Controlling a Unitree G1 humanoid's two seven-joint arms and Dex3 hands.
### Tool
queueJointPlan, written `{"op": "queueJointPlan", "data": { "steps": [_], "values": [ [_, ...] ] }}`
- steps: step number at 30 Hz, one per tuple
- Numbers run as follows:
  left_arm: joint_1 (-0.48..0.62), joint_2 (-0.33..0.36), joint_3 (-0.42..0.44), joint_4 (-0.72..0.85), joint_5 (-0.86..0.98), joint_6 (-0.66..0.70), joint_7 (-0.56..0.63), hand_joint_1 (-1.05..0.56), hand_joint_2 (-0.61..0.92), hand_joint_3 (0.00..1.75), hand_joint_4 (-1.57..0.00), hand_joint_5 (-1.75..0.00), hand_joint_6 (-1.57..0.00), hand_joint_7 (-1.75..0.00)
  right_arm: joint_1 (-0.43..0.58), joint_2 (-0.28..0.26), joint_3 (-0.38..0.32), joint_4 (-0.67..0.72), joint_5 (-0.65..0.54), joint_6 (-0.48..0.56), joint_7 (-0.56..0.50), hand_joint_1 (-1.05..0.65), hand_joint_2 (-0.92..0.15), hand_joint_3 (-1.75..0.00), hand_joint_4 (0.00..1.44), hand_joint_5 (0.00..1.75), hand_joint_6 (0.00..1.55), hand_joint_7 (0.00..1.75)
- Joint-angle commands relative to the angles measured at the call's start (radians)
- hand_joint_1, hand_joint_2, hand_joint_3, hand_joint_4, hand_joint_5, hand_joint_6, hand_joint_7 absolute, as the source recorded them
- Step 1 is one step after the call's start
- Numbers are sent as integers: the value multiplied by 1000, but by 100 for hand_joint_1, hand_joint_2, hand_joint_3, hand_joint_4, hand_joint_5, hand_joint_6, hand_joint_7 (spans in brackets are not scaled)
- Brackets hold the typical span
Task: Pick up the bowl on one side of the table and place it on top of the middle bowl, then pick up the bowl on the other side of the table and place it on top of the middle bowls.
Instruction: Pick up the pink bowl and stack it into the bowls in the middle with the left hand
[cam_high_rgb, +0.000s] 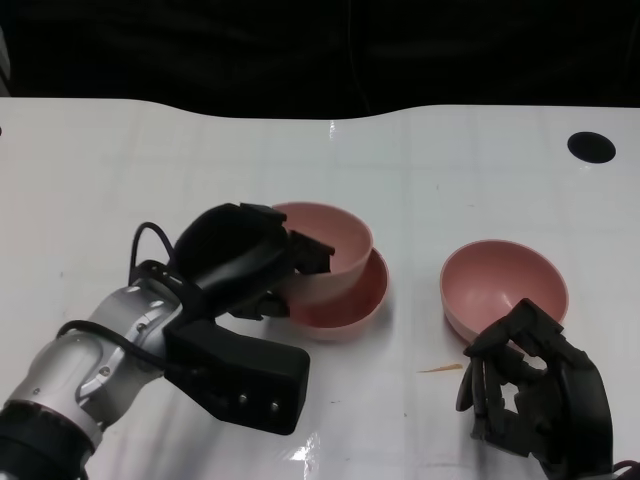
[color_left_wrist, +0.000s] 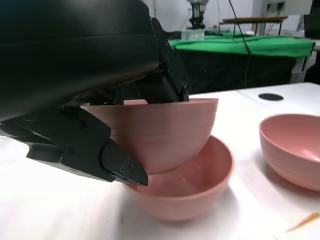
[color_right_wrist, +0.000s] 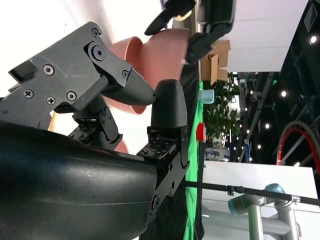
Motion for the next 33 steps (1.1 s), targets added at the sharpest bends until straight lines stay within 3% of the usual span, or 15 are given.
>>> {"op": "queueJointPlan", "data": {
  "steps": [1,5,7,10,12,17,18,21,23,26,29,30,31,33],
  "values": [
    [-43,0,-6,40,10,2,20,-9,87,0,-65,-172,-113,-40,-1,-2,-3,2,5,-15,0,-7,-51,-131,90,175,67,166],
    [-66,-19,-11,91,-6,-12,19,-6,89,0,-64,-175,-84,-110,0,-3,0,-1,-8,-16,-8,-7,-51,-130,90,175,67,165],
    [-78,-26,-13,111,-7,-21,23,-5,89,0,-65,-175,-76,-130,4,-4,2,-7,-14,-10,-13,-8,-51,-129,90,175,67,165],
    [-95,-31,-17,132,-4,-30,23,-5,90,0,-66,-175,-84,-107,3,-3,3,-4,-10,-15,-9,-8,-51,-129,90,175,67,165],
    [-103,-34,-19,145,0,-36,31,-4,89,0,-66,-175,-87,-103,1,-1,4,-2,-3,-16,-5,-7,-51,-129,90,175,68,165],
    [-118,-44,-16,168,-14,-40,25,-4,91,0,-65,-175,-75,-127,-2,-4,2,6,-21,-23,-19,-7,-51,-130,91,175,68,165],
    [-119,-45,-16,171,-14,-40,26,-4,92,1,-65,-175,-69,-140,-2,-3,2,5,-20,-22,-19,-7,-51,-130,91,175,68,165],
    [-126,-49,-23,181,-14,-38,17,-4,92,8,-65,-175,-59,-158,-2,-4,3,6,-15,-18,-12,-8,-51,-130,91,175,68,164],
    [-128,-50,-26,186,-13,-39,17,-4,92,9,-65,-175,-56,-164,-4,-5,3,11,-14,-22,-8,-8,-51,-130,90,175,68,164],
    [-134,-56,-34,197,-7,-40,22,-4,90,7,-64,-175,-56,-161,-6,0,2,16,-27,-32,-22,-8,-50,-130,91,175,68,164],
    [-138,-55,-37,206,-10,-46,19,-4,91,3,-64,-175,-77,-114,-6,5,5,15,-35,-32,-32,-7,-50,-130,92,175,69,164],
    [-138,-54,-37,208,-10,-47,17,-4,92,2,-64,-175,-89,-87,-5,6,6,15,-39,-32,-36,-7,-50,-131,92,175,69,164],
    [-138,-52,-38,211,-9,-47,17,-5,92,2,-64,-175,-95,-74,-6,9,9,19,-38,-37,-34,-7,-50,-131,92,175,69,164],
    [-140,-50,-41,220,-9,-49,17,-5,92,2,-66,-173,-99,-68,-10,15,13,31,-35,-52,-27,-7,-51,-133,92,175,69,164]
  ]
}}
